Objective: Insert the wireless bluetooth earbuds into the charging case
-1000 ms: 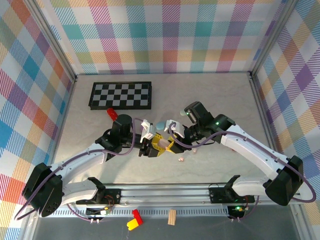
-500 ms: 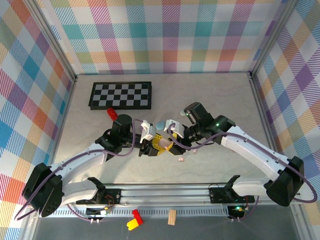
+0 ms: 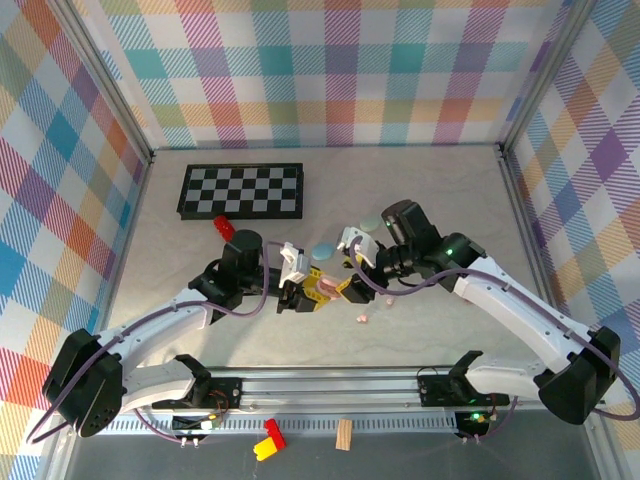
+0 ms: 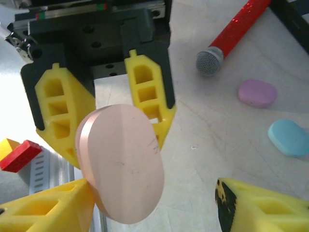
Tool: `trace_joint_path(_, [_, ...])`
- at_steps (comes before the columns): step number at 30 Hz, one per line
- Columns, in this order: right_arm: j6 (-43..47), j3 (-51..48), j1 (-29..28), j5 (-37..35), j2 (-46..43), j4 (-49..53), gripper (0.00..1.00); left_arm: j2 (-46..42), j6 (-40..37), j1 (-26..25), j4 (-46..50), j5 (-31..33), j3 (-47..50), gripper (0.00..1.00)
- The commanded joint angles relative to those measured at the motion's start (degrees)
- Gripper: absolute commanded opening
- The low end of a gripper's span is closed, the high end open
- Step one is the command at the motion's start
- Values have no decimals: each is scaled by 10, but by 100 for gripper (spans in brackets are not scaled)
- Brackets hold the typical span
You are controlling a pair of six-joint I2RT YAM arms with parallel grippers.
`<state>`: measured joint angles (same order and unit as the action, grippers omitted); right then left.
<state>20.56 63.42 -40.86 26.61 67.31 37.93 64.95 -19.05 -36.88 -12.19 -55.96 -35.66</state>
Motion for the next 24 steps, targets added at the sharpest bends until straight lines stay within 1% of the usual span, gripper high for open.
trace_joint_path(1, [-27,-7,13,-16,-9,-38,68,-13,-17,-7,-10,-29,11,30])
trace_joint_path(5, [-48,-6,22,-40,-12,-49,70,-15,-13,-7,-16,-29,13,30])
trace_joint_path(9, [-51,-7,24,-36,-19,-49,74,-12,-5,-7,-27,-28,14,30])
trace_joint_path(14, [-56,-10,25,-50,-24,-51,74,-11,11,-7,-50,-32,17,30])
trace_joint_path(17, [-56,-5,25,-66,-15,-42,68,-13,21,-7,-67,-36,20,30])
trace_joint_path(20, [-42,-2,25,-41,-5,-40,61,-10,30,-7,-76,-39,18,31])
trace_joint_path(24, [-39,-6,25,-11,1,-59,45,-5,34,-7,-80,-40,15,31])
